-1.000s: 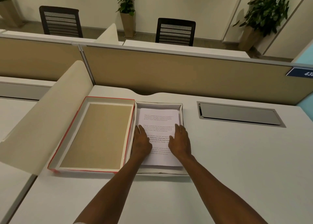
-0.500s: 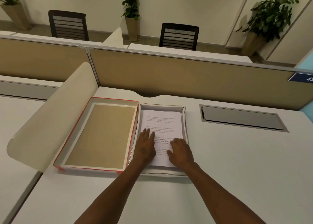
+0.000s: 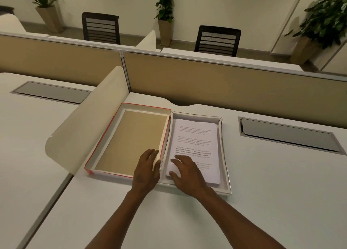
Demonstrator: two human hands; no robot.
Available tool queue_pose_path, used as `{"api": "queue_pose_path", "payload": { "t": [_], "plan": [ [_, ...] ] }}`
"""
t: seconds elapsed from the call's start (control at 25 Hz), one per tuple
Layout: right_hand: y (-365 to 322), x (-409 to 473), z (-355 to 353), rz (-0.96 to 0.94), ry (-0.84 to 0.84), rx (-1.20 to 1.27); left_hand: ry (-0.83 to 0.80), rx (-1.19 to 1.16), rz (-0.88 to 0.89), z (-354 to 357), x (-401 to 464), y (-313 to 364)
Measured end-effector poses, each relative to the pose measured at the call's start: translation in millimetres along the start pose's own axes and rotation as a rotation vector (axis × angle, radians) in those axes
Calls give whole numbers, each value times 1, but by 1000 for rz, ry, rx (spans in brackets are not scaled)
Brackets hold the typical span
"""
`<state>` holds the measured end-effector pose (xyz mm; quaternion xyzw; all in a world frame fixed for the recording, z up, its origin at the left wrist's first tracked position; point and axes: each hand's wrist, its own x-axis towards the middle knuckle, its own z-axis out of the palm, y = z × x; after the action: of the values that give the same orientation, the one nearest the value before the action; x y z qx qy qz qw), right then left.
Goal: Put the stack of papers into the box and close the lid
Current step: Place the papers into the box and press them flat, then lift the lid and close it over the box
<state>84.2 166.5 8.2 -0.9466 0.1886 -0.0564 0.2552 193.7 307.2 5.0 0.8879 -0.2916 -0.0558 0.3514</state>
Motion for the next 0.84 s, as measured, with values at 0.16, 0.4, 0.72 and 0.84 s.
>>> {"api": "queue_pose_path", "payload": {
  "t": [0.16,0.4,0.72,0.84],
  "plan": [
    [-31,-2,27,-108,-104,-115,81,68,-124,-33,8,-37],
    [-41,-9,41,-141,-72,-234,97,361,-266,-88,31,-98],
    [-37,-5,44,-122,-108,-285,21,247,-588,-129,74,-115],
    [-39,-13,43,-103,-118,-149,147,166,-558,-149,70,-110]
  ]
}}
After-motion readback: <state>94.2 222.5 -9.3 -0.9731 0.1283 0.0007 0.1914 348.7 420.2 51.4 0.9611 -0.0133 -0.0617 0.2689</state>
